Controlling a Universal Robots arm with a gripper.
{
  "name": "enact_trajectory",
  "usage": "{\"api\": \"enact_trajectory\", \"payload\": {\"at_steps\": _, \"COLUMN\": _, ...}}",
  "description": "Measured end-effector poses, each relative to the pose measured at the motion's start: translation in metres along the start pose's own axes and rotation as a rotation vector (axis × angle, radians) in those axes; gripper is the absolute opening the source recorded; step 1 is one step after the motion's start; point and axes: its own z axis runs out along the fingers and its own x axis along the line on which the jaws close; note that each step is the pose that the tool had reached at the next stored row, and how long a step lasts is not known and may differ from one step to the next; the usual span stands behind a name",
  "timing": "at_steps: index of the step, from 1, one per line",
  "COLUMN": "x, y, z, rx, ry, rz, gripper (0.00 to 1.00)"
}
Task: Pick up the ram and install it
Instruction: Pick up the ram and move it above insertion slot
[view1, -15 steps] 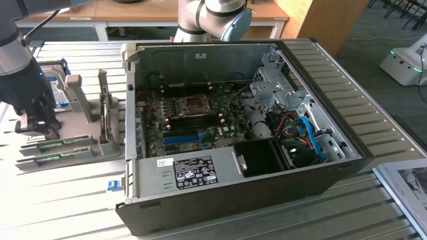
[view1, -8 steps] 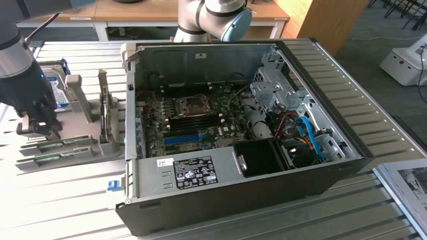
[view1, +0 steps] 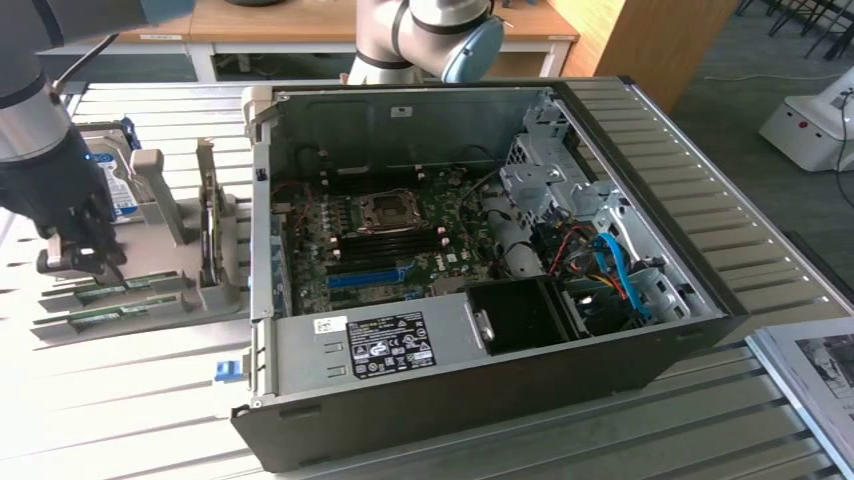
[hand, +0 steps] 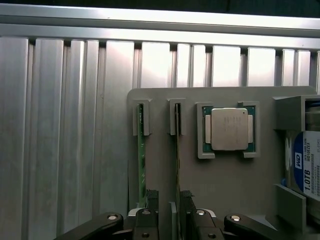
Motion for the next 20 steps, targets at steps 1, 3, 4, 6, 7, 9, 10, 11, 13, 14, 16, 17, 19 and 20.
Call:
{"api": "enact_trajectory", "payload": {"at_steps": 1, "x": 0.0, "y": 0.0, "z": 0.0007, "rx": 0.0, "ry": 0.0, "rz": 0.0, "gripper": 0.31}}
{"api": "enact_trajectory", "payload": {"at_steps": 3, "x": 0.0, "y": 0.0, "z": 0.0021, "rx": 0.0, "ry": 0.0, "rz": 0.0, "gripper": 0.31}}
{"api": "enact_trajectory", "payload": {"at_steps": 4, "x": 0.0, "y": 0.0, "z": 0.0027, "rx": 0.0, "ry": 0.0, "rz": 0.0, "gripper": 0.31}}
{"api": "enact_trajectory", "payload": {"at_steps": 6, "x": 0.0, "y": 0.0, "z": 0.004, "rx": -0.0001, "ry": 0.0, "rz": 0.0, "gripper": 0.31}}
{"api": "enact_trajectory", "payload": {"at_steps": 7, "x": 0.0, "y": 0.0, "z": 0.0046, "rx": 0.0, "ry": 0.0, "rz": 0.0, "gripper": 0.31}}
{"api": "enact_trajectory", "payload": {"at_steps": 9, "x": 0.0, "y": 0.0, "z": 0.0054, "rx": -0.0002, "ry": 0.0001, "rz": 0.0, "gripper": 0.31}}
{"api": "enact_trajectory", "payload": {"at_steps": 10, "x": 0.0, "y": 0.0, "z": 0.0055, "rx": -0.0002, "ry": 0.0001, "rz": 0.0, "gripper": 0.31}}
{"api": "enact_trajectory", "payload": {"at_steps": 11, "x": 0.0, "y": 0.0, "z": 0.0056, "rx": -0.0002, "ry": 0.0, "rz": 0.0, "gripper": 0.31}}
{"api": "enact_trajectory", "payload": {"at_steps": 13, "x": 0.0, "y": 0.0, "z": 0.0057, "rx": 0.0, "ry": -0.0001, "rz": 0.0, "gripper": 0.31}}
{"api": "enact_trajectory", "payload": {"at_steps": 14, "x": 0.0, "y": 0.0, "z": 0.0058, "rx": 0.0001, "ry": -0.0002, "rz": 0.0, "gripper": 0.31}}
{"api": "enact_trajectory", "payload": {"at_steps": 16, "x": 0.0009, "y": 0.0, "z": 0.0058, "rx": 0.0002, "ry": -0.0003, "rz": 0.0, "gripper": 0.31}}
{"api": "enact_trajectory", "payload": {"at_steps": 17, "x": 0.0016, "y": 0.0, "z": 0.0057, "rx": 0.0, "ry": -0.0001, "rz": 0.0, "gripper": 0.31}}
{"api": "enact_trajectory", "payload": {"at_steps": 19, "x": 0.0031, "y": 0.0001, "z": 0.0057, "rx": 0.0, "ry": -0.0001, "rz": 0.0, "gripper": 0.31}}
{"api": "enact_trajectory", "payload": {"at_steps": 20, "x": 0.0038, "y": 0.0, "z": 0.0057, "rx": 0.0, "ry": -0.0001, "rz": 0.0, "gripper": 0.31}}
